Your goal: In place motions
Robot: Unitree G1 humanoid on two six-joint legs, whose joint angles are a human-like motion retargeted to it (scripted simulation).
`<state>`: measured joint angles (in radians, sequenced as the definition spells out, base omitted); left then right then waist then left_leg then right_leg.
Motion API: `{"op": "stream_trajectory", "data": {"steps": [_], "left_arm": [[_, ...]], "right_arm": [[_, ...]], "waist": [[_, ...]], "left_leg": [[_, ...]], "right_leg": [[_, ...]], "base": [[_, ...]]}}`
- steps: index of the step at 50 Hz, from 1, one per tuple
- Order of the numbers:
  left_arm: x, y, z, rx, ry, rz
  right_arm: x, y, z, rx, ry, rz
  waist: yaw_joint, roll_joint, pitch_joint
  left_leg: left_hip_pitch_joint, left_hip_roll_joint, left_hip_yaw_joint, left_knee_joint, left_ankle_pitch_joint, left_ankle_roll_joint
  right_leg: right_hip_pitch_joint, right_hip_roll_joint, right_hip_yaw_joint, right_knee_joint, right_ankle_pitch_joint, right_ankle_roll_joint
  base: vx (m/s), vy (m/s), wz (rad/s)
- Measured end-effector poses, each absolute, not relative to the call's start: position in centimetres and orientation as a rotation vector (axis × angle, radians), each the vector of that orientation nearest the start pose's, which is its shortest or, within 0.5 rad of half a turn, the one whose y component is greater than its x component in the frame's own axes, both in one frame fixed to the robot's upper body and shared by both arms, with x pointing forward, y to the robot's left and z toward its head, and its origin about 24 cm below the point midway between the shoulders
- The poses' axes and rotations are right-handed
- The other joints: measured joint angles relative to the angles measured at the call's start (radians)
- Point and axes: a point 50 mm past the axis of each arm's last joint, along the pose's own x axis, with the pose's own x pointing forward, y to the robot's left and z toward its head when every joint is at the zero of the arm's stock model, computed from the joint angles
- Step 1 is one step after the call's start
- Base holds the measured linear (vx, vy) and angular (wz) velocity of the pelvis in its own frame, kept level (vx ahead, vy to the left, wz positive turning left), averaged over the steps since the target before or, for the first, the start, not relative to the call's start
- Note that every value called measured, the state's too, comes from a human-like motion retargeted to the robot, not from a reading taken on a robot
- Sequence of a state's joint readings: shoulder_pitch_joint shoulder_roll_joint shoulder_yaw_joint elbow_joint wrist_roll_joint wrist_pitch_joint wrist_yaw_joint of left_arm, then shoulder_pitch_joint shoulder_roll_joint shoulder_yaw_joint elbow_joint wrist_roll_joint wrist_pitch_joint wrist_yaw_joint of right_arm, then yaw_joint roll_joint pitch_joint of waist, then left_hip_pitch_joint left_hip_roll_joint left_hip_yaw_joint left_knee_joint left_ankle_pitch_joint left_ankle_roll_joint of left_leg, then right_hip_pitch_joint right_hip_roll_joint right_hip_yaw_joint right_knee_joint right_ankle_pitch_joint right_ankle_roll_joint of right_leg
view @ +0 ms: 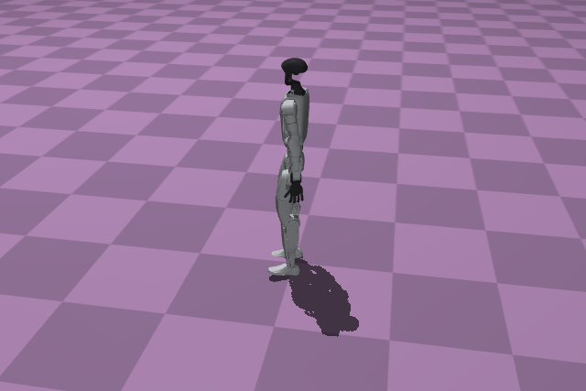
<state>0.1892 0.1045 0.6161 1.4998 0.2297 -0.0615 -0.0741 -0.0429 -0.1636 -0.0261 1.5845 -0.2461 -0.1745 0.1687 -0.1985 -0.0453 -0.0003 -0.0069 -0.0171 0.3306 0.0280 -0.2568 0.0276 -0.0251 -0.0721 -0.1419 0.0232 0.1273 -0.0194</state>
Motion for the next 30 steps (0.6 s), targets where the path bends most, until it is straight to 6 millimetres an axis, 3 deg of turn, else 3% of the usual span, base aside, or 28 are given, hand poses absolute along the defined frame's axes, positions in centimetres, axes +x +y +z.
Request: {"op": "stream_trajectory", "data": {"steps": [14,30], "left_arm": [[-4.9,20.1,-17.6,-0.245,1.559,0.401],[-5.6,19.9,-17.5,-0.253,1.583,0.403]], "right_arm": [[5.1,-19.2,-17.5,-0.178,1.347,0.290],[3.5,-20.2,-17.5,-0.183,1.409,0.238]], "waist": [[0.021,0.014,-0.016],[0.019,0.021,-0.027]], "left_leg": [[0.005,0.011,-0.002,0.005,-0.004,-0.014],[0.010,0.015,-0.001,0.008,-0.014,-0.021]], "right_leg": [[0.012,0.007,-0.010,-0.004,-0.022,0.009],[0.017,0.009,-0.013,0.000,-0.028,0.017]], "base": [[0.00,-0.01,0.00],[0.00,0.00,0.00]]}}
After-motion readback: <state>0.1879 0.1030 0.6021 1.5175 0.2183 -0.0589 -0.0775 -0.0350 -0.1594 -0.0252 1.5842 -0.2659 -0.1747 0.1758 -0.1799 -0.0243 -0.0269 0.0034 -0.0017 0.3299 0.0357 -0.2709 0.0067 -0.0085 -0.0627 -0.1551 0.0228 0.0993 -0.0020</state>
